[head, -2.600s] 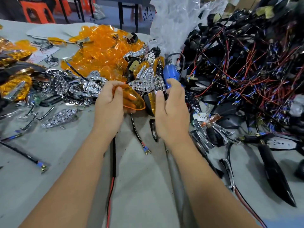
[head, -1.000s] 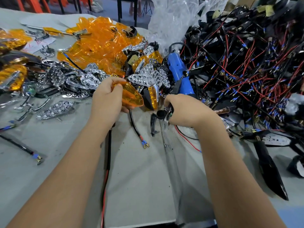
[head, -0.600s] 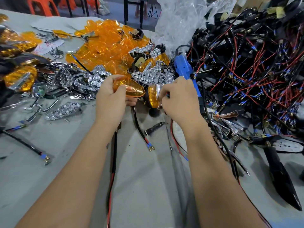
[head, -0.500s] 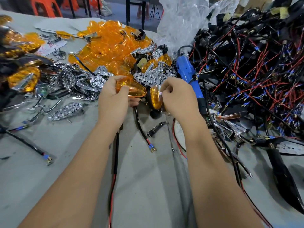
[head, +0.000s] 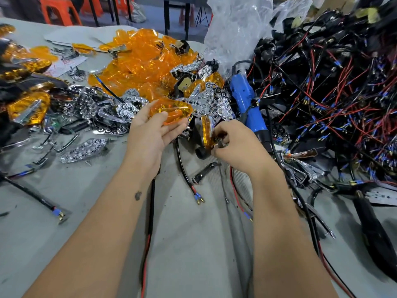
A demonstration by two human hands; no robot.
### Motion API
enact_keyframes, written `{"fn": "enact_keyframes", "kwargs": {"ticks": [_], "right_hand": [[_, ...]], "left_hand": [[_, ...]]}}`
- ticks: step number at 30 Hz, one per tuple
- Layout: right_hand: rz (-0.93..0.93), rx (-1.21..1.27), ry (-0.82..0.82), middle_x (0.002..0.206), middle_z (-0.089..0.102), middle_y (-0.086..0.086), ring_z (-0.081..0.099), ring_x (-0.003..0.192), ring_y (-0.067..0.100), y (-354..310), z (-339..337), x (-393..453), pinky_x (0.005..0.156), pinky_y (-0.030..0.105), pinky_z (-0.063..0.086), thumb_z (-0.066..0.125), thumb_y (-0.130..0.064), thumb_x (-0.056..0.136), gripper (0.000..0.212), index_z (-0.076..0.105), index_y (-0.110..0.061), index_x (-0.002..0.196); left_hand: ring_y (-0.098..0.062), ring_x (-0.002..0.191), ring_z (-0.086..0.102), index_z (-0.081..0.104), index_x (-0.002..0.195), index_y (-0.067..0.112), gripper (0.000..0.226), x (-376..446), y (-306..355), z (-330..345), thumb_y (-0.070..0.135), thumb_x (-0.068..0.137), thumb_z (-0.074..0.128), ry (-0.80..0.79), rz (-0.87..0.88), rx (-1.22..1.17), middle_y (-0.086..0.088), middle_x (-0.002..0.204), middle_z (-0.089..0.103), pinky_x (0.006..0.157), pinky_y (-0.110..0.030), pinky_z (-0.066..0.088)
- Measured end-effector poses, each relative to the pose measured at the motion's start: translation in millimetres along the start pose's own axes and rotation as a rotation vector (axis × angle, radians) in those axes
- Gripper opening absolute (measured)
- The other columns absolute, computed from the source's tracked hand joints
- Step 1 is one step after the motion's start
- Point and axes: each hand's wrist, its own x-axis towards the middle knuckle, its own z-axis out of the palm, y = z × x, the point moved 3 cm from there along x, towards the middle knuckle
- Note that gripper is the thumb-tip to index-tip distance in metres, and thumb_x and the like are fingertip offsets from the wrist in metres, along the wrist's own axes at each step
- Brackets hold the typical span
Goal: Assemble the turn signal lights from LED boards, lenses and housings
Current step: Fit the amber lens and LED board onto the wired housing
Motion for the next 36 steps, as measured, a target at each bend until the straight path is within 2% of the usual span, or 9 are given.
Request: {"fn": "enact_keyframes", "kwargs": {"ticks": [3, 9, 15, 18, 21, 28, 30, 33, 36], "right_hand": [[0.024, 0.037, 0.100, 0.071, 0.047, -0.012, 0.045, 0.062, 0.005, 2.0, 1.4, 0.0, 0.056, 0.019, 0.033, 0.064, -0.002, 0.081, 0.019, 0.067, -0.016, 0.095], [0.074, 0.236, 0.315, 0.069, 0.061, -0.012, 0.054, 0.058, -0.002, -1.5, 0.1, -3.3, 0.053, 0.006, 0.037, 0.055, -0.001, 0.085, 0.020, 0.068, -0.016, 0.081], [0.057, 0.511, 0.480, 0.071, 0.062, -0.006, 0.057, 0.063, 0.009, -9.9, -2.5, -5.3, 0.058, 0.014, 0.044, 0.066, -0.001, 0.083, 0.021, 0.062, -0.021, 0.077], [0.008, 0.640, 0.552, 0.071, 0.058, -0.007, 0.053, 0.061, 0.006, -14.8, -4.8, -7.0, 0.060, 0.019, 0.045, 0.067, 0.001, 0.081, 0.028, 0.056, -0.025, 0.076], [-0.044, 0.794, 0.616, 0.077, 0.054, -0.007, 0.051, 0.065, 0.003, -19.5, -5.5, -9.0, 0.062, 0.018, 0.045, 0.064, 0.002, 0.081, 0.032, 0.056, -0.028, 0.086], [0.037, 1.133, 0.561, 0.076, 0.068, 0.000, 0.067, 0.075, 0.015, -18.4, -1.1, -5.1, 0.073, 0.026, 0.055, 0.060, 0.000, 0.093, 0.022, 0.071, -0.018, 0.086], [0.057, 1.269, 0.530, 0.078, 0.067, 0.003, 0.069, 0.075, 0.018, -19.4, 0.6, -4.6, 0.072, 0.025, 0.055, 0.060, 0.003, 0.093, 0.019, 0.069, -0.012, 0.086], [0.078, 1.433, 0.464, 0.075, 0.066, 0.007, 0.070, 0.071, 0.020, -20.9, 2.7, -4.3, 0.069, 0.026, 0.056, 0.061, 0.007, 0.092, 0.016, 0.063, -0.007, 0.083], [0.097, 1.507, 0.381, 0.069, 0.067, 0.006, 0.070, 0.070, 0.019, -23.1, 4.7, -5.1, 0.066, 0.025, 0.055, 0.061, 0.005, 0.092, 0.016, 0.057, -0.007, 0.081]], "left_hand": [[-0.028, 0.090, 0.075, 0.054, 0.107, 0.022, 0.026, 0.8, -1.3, -0.8, -0.001, 0.102, 0.043, -0.017, -0.013, -0.007, -0.018, 0.102, 0.074, 0.078, -0.032, 0.061], [-0.035, 0.095, 0.073, 0.051, 0.125, 0.008, 0.029, 3.4, -3.7, -3.7, -0.004, 0.101, 0.040, -0.059, -0.100, -0.157, -0.024, 0.102, 0.073, 0.078, -0.035, 0.061], [-0.035, 0.095, 0.073, 0.045, 0.138, 0.005, 0.037, 3.6, -6.7, -1.0, 0.000, 0.103, 0.040, -0.095, -0.123, -0.136, -0.025, 0.107, 0.072, 0.079, -0.036, 0.061], [-0.035, 0.097, 0.072, 0.047, 0.139, 0.007, 0.037, 2.9, -8.9, 1.3, 0.003, 0.102, 0.041, -0.108, -0.146, -0.120, -0.024, 0.111, 0.071, 0.078, -0.035, 0.061], [-0.036, 0.099, 0.072, 0.050, 0.137, 0.008, 0.036, 1.9, -11.5, 3.7, 0.006, 0.103, 0.041, -0.132, -0.155, -0.135, -0.024, 0.113, 0.070, 0.079, -0.035, 0.061], [-0.027, 0.110, 0.068, 0.063, 0.120, 0.000, 0.029, -1.2, -13.4, 4.5, 0.018, 0.104, 0.047, -0.143, -0.114, -0.186, -0.018, 0.118, 0.070, 0.087, -0.032, 0.058], [-0.021, 0.104, 0.070, 0.063, 0.118, 0.002, 0.022, -0.5, -14.0, 4.2, 0.008, 0.099, 0.053, -0.139, -0.114, -0.144, -0.013, 0.113, 0.073, 0.086, -0.027, 0.058], [-0.010, 0.088, 0.071, 0.056, 0.129, 0.006, 0.038, 0.8, -16.2, 4.1, -0.006, 0.092, 0.056, -0.136, -0.100, -0.021, -0.007, 0.106, 0.073, 0.080, -0.018, 0.056], [-0.010, 0.086, 0.069, 0.054, 0.133, 0.006, 0.048, 1.4, -18.9, 4.2, -0.012, 0.089, 0.056, -0.140, -0.094, 0.022, -0.008, 0.110, 0.068, 0.077, -0.019, 0.055]]}}
